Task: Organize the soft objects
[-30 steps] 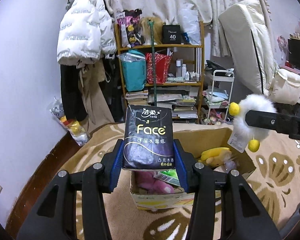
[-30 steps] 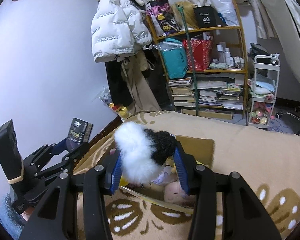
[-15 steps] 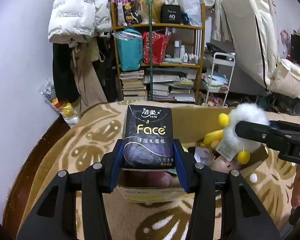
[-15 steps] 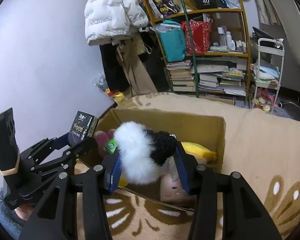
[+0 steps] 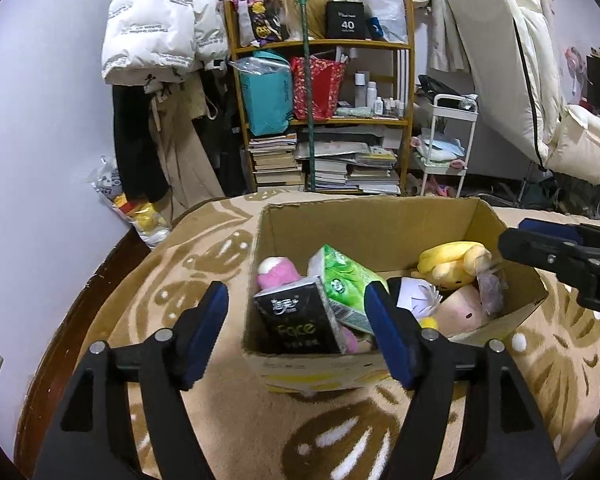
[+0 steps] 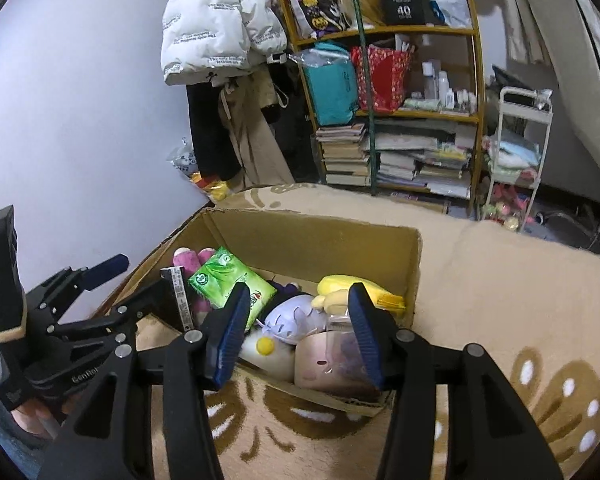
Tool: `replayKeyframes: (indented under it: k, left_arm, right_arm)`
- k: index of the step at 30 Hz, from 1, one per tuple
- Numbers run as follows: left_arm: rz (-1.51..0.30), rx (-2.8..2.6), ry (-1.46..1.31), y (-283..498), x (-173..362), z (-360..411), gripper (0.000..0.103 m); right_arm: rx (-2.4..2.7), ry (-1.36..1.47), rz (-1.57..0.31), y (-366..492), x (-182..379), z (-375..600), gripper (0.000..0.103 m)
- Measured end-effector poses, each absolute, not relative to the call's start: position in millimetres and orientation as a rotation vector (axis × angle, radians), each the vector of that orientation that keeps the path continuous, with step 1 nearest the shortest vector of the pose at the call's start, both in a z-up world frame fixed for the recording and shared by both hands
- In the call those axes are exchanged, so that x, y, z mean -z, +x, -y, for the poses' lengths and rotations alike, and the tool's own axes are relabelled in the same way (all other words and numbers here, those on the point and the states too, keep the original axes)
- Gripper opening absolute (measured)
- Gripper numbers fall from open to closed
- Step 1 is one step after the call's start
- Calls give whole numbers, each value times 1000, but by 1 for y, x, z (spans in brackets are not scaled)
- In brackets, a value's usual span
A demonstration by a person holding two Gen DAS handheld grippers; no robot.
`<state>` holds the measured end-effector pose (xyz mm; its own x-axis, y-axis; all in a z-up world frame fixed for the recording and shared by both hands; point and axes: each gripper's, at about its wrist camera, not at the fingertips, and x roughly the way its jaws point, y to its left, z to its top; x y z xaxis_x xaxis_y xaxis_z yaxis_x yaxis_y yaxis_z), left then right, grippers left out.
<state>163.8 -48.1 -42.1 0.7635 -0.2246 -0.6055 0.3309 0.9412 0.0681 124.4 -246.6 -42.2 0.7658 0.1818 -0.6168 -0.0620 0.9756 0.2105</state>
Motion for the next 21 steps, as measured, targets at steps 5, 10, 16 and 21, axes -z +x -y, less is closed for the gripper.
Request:
replayKeyframes:
  k: [5, 10, 16, 21]
  left_arm:
    - [-604, 277, 157, 150, 28, 35, 80]
    - [-566, 258, 153, 132, 10, 23, 80]
    - [-516, 247, 131, 106, -11, 10, 93]
    - [-482, 231, 94, 84, -26, -5, 101]
  right_arm:
    - [-123, 185, -656, 111, 33, 244, 64]
    - [-108, 202, -621, 93, 21, 245, 83]
    - [-84, 209, -549, 65, 0, 248, 98]
    - [-73, 215, -508, 43, -12, 250, 103]
